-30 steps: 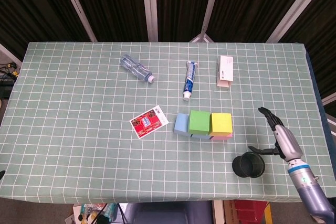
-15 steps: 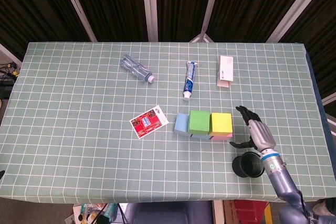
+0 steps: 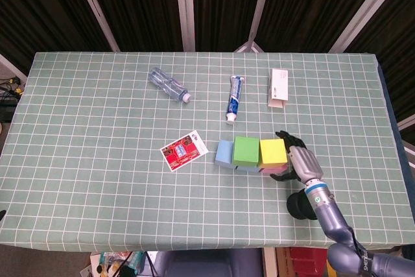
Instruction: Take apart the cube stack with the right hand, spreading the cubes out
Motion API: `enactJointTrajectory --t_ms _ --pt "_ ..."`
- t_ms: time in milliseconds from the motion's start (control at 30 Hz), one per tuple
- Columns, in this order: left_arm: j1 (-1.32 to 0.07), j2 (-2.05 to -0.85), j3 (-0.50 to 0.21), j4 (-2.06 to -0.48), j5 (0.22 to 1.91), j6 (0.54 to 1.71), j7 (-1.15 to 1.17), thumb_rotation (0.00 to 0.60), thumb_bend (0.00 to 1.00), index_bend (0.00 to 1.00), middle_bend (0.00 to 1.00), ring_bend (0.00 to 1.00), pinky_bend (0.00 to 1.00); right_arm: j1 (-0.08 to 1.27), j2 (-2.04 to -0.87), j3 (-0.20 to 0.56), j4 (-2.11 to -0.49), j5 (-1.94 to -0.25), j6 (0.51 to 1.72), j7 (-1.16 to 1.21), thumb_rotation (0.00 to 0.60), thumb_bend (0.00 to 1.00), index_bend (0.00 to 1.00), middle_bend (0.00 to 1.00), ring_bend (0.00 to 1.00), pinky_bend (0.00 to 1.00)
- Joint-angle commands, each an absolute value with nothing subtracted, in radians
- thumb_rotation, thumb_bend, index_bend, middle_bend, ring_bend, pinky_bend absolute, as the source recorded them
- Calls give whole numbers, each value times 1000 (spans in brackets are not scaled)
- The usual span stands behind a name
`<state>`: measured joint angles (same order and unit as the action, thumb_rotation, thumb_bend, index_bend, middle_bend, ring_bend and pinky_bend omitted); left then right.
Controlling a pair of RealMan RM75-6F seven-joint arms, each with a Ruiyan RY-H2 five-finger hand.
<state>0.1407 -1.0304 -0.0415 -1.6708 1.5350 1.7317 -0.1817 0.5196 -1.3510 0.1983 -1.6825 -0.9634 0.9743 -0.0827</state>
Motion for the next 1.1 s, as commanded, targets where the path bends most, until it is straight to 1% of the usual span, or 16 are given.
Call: enactJointTrajectory --t_ms 33,233,333,400,467,600,667,800,967,1100 --pt "141 -1030 -42 -1672 1533 1731 -182 600 183 74 0 0 0 535 -1375 210 -1662 -934 978 -106 600 154 0 79 12 0" --pt "141 -1027 -45 -1672 1527 1730 -188 600 183 74 0 0 0 549 -1403 207 -1623 -893 979 -140 600 154 0 197 47 0" --pt "139 -1027 -45 -1674 1526 1726 -185 600 183 74 0 0 0 551 -1414 204 -1606 -883 979 -147 600 154 0 303 99 0" --pt "138 -1028 -44 -1675 1527 1724 -181 600 183 74 0 0 0 552 -1420 201 -1596 -883 981 -151 600 154 9 404 164 0" --pt "137 -1029 -44 -1676 1527 1722 -176 600 183 74 0 0 0 552 -1425 199 -1587 -881 983 -155 600 155 29 483 226 0" --pt "137 -1029 -42 -1679 1528 1721 -170 600 183 74 0 0 0 549 -1430 203 -1584 -885 986 -142 600 154 66 612 332 0" --pt "137 -1030 -42 -1679 1528 1720 -167 600 183 74 0 0 0 546 -1431 209 -1582 -900 986 -118 600 154 89 652 369 0" --pt "137 -1027 -38 -1680 1532 1717 -171 600 183 73 0 0 0 535 -1442 229 -1571 -918 1014 -79 600 154 117 693 410 0" --pt "137 -1025 -38 -1679 1533 1718 -177 600 183 74 0 0 0 529 -1438 262 -1571 -902 1050 -73 600 154 117 695 412 0" --pt "137 -1024 -37 -1679 1534 1718 -180 600 183 74 0 0 0 540 -1420 317 -1566 -846 1075 -92 600 154 119 696 412 0"
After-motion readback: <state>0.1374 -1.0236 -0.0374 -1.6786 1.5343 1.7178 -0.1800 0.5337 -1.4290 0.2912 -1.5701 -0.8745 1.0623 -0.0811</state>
